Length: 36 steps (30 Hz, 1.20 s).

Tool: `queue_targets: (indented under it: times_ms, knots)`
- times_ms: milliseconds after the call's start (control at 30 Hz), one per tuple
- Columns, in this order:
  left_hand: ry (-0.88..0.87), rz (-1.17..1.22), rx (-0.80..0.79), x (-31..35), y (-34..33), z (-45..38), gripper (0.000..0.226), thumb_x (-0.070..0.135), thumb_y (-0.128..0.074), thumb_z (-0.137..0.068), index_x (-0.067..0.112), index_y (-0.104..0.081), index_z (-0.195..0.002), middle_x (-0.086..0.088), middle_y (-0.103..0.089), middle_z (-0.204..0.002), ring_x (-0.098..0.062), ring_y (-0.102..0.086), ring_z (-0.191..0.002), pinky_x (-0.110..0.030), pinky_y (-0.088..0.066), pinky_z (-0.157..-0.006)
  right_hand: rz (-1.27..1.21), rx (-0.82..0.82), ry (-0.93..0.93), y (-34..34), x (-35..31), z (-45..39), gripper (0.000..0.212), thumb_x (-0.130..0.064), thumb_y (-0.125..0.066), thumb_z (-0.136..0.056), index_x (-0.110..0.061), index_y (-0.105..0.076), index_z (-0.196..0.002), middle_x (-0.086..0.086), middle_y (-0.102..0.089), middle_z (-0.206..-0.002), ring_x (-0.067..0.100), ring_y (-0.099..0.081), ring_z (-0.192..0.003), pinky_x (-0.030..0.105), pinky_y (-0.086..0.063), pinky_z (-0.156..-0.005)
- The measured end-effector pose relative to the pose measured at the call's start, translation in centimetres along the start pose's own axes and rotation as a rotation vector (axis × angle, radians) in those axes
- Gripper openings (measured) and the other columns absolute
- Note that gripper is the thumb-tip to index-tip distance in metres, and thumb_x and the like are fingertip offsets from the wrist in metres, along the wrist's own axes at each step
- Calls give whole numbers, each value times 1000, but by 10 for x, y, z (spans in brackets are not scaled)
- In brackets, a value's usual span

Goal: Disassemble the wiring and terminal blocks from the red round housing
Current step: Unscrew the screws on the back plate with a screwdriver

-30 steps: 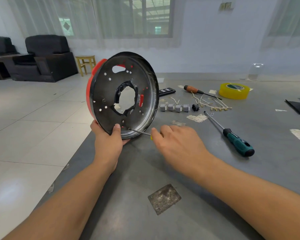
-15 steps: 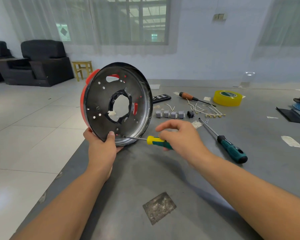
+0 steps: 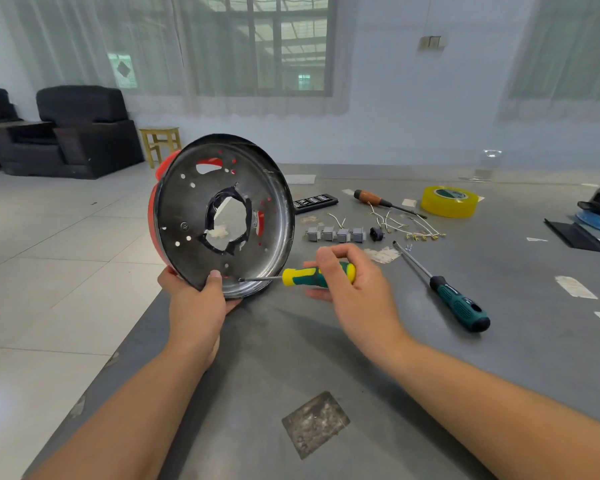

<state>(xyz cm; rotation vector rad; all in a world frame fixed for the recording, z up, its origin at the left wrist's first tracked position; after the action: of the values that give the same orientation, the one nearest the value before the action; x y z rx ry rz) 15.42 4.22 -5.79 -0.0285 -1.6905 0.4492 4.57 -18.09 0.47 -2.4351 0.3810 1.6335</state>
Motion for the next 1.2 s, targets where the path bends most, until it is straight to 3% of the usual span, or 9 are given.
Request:
queue_targets:
  times_ms: [167,333,433,600,767,833,1000,1133,1200]
  knots:
    - [14,14,2,0,0,0,40,5,-56,-105,27,-34,-129,17,-54,-118,-11,-67,-108,-38,-66,-76,743,36,147,11,-11,-2,67,-91,-20,-83,-33,-53,-84,-7,-59,-58,9,-57,-58,34,-44,-53]
    - [27,26,-8,1,-1,1,40,4,-56,-105,25,-34,-130,11,-54,-124,-14,-66,-112,-38,-66,-76,776,-150,371,4,-25,-8,27,-55,-53,-90,-32,-47,-103,-11,-53,-69,7,-52,-68,17,-37,-57]
    - [21,18,-19,1,-2,2,40,4,-57,-105,25,-35,-130,12,-56,-122,-9,-67,-106,-31,-65,-69,872,-206,535,7,-36,-6,33,-44,-56,-86,-23,-49,-111,-11,-52,-93,7,-48,-82,26,-44,-71]
    - [29,22,-23,0,-3,4,40,4,-58,-104,24,-36,-131,11,-56,-123,-11,-68,-106,-31,-65,-68,906,-99,410,14,-37,-12,46,-66,-33,-94,-26,-47,-113,-7,-48,-56,10,-47,-53,25,-27,-51]
    - [42,26,-12,0,-1,3,40,4,-57,-104,24,-35,-131,12,-56,-121,-14,-68,-107,-32,-65,-69,881,-282,574,8,-36,-6,36,-25,-64,-93,-16,-47,-123,-1,-54,-103,10,-50,-86,30,-47,-75]
    - [37,15,-7,0,-1,2,39,4,-58,-104,25,-35,-129,12,-56,-121,-14,-68,-108,-33,-65,-70,906,-274,601,11,-37,-5,41,-31,-63,-92,-13,-45,-124,-2,-50,-104,13,-49,-87,31,-47,-75]
    - [40,4,-9,-2,-1,2,39,5,-59,-104,26,-36,-129,11,-56,-121,-13,-69,-106,-31,-65,-69,987,-95,541,13,-35,-12,42,-57,-32,-101,-23,-44,-124,-10,-47,-59,7,-45,-51,26,-27,-49]
    - [47,13,-5,-2,-1,2,40,5,-59,-103,25,-37,-129,9,-57,-122,-11,-68,-104,-30,-64,-67,834,-238,577,10,-37,-6,41,-25,-64,-87,-17,-44,-122,-5,-51,-97,8,-47,-83,23,-41,-74]
    - [45,9,-4,-1,-1,2,39,5,-59,-103,25,-37,-129,9,-57,-121,-12,-68,-104,-30,-64,-67,871,-203,578,12,-38,-5,41,-35,-62,-91,-17,-44,-123,-9,-52,-97,9,-49,-82,28,-43,-72]
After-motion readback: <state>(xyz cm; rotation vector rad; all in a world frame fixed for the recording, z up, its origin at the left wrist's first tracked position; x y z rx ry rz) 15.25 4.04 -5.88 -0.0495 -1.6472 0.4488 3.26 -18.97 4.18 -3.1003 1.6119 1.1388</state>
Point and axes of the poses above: each hand's wrist, its own z-axis away from the middle knuckle, its own y-axis out of the back of the hand, x = y × z, the point moved 6 cm from there along -z, towards the middle knuckle
